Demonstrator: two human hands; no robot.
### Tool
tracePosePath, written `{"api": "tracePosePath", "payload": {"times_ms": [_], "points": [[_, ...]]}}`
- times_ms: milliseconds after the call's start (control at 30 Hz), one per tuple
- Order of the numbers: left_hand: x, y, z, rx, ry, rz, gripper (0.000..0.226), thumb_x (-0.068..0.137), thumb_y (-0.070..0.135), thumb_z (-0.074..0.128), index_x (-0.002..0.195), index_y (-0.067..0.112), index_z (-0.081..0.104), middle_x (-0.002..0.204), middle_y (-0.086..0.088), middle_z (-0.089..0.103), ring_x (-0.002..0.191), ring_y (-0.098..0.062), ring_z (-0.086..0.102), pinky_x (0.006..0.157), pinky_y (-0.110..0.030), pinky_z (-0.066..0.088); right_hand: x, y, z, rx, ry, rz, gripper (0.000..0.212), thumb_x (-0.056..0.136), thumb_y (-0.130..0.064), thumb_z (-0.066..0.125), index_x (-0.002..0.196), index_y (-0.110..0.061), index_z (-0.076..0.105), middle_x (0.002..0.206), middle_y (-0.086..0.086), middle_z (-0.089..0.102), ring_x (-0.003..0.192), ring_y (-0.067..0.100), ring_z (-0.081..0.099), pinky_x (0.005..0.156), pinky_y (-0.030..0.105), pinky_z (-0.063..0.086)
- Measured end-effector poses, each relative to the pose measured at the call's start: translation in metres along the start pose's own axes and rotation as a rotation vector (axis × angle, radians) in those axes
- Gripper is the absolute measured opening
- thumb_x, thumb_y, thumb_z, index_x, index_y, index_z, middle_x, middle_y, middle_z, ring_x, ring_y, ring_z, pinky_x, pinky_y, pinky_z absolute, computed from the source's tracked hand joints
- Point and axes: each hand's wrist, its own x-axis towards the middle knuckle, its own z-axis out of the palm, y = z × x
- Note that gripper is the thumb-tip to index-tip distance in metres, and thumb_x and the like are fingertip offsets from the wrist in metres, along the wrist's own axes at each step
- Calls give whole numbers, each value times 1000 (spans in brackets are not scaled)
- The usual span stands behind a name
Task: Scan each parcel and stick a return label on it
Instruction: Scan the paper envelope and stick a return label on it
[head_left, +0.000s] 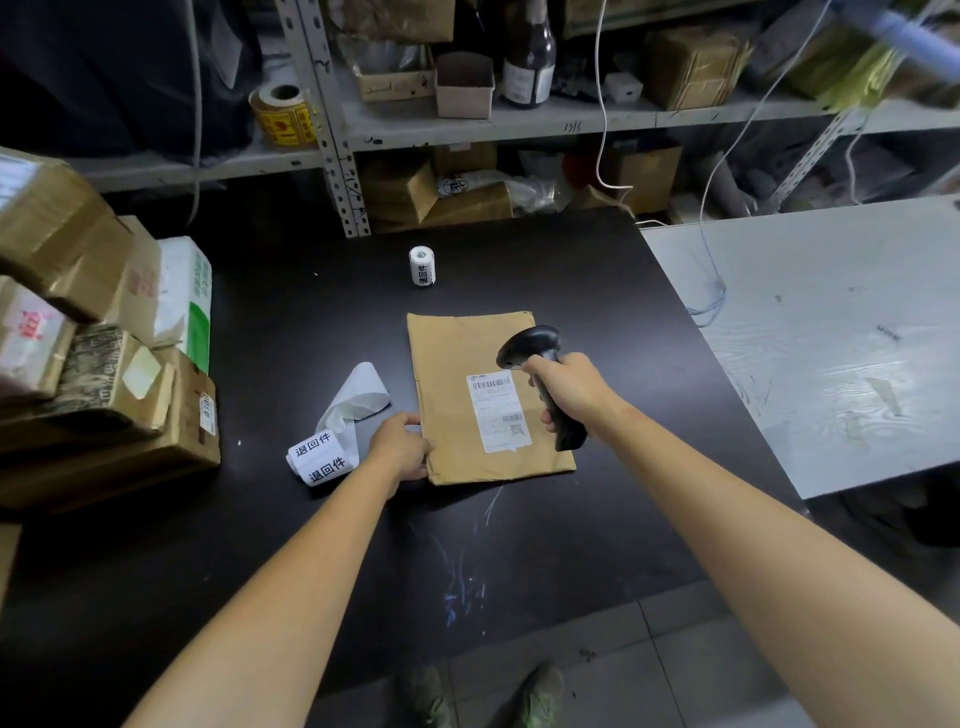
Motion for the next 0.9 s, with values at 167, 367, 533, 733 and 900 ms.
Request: {"api": "tracePosePath", "payload": {"times_ms": [167, 367, 533, 733, 900], "points": [[3, -7, -3, 12, -1, -1, 34, 89, -4, 54, 115, 18, 54, 105, -13, 66, 101, -33, 66, 76, -43, 60, 7, 22, -15, -18, 104, -61, 33, 85, -36, 72, 86, -9, 52, 72, 12, 57, 50, 24, 60, 50, 31, 52], [3, -25, -16, 10, 22, -13, 37, 89, -5, 51, 119, 15, 55, 108, -10, 66, 102, -30, 65, 76, -46, 59, 20, 78, -42, -135, 197, 68, 29, 92, -35, 64, 86, -7, 59, 80, 9, 60, 77, 25, 57, 68, 35, 43], [-5, -34, -24, 30, 25, -35, 38, 88, -2, 46, 115, 24, 52, 129, -3, 58, 104, -27, 63, 58, -31, 54, 30, 105, -50, -113, 197, 86, 29, 94, -28, 64, 109, -4, 65, 107, 15, 68, 101, 32, 64, 95, 50, 51], [-6, -43, -22, 43, 37, -24, 33, 92, 9, 46, 114, 31, 53, 126, 2, 60, 105, -23, 64, 78, -43, 59, 38, 105, -55, -325, 322, 94, 34, 92, -33, 65, 110, -4, 63, 102, 14, 66, 104, 36, 62, 82, 35, 48], [-10, -37, -28, 167, 70, 18, 23, 90, 19, 51, 110, 31, 53, 111, -1, 65, 98, -24, 66, 71, -36, 57, 23, 86, -64, -681, 391, 177, 33, 87, -34, 63, 103, -5, 63, 103, 17, 67, 98, 38, 63, 78, 36, 49]]}}
